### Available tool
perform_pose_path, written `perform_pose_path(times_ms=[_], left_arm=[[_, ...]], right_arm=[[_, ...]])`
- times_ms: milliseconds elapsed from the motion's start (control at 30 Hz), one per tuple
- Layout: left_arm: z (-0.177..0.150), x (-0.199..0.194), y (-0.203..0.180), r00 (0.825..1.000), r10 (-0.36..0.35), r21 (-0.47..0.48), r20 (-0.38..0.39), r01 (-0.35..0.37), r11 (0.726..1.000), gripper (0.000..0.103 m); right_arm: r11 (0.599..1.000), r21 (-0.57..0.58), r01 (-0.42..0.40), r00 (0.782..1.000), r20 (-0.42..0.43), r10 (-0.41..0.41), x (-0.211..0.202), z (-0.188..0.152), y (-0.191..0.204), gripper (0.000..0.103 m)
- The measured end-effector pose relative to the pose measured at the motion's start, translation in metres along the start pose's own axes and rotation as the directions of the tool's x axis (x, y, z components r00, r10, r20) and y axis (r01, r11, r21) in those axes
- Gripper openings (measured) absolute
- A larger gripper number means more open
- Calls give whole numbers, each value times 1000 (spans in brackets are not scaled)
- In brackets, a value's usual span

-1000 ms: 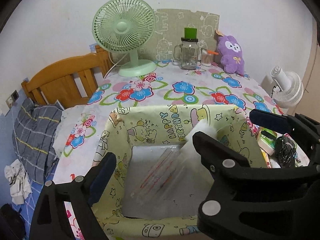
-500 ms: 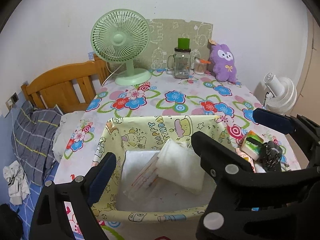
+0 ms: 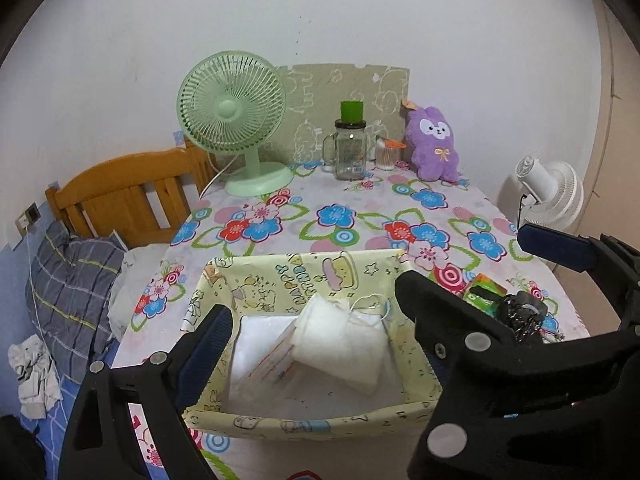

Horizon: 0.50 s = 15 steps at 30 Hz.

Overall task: Organize soft objects
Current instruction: 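Withdraw both grippers from the box toward the remaining items on the table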

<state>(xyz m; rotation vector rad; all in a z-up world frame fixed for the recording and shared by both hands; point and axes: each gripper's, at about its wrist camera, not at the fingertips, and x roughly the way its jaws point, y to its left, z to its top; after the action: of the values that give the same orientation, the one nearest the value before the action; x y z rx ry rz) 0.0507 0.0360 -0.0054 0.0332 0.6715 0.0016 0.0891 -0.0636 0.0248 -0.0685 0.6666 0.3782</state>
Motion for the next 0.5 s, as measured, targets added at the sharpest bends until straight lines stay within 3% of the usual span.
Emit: perform_pose_path(times_ms=[500], left_arm=[[-2, -14, -30, 999, -18, 8, 28, 18, 1000, 94]], right_arm=[[999, 40, 37, 999, 30, -38, -28, -15, -31, 101]])
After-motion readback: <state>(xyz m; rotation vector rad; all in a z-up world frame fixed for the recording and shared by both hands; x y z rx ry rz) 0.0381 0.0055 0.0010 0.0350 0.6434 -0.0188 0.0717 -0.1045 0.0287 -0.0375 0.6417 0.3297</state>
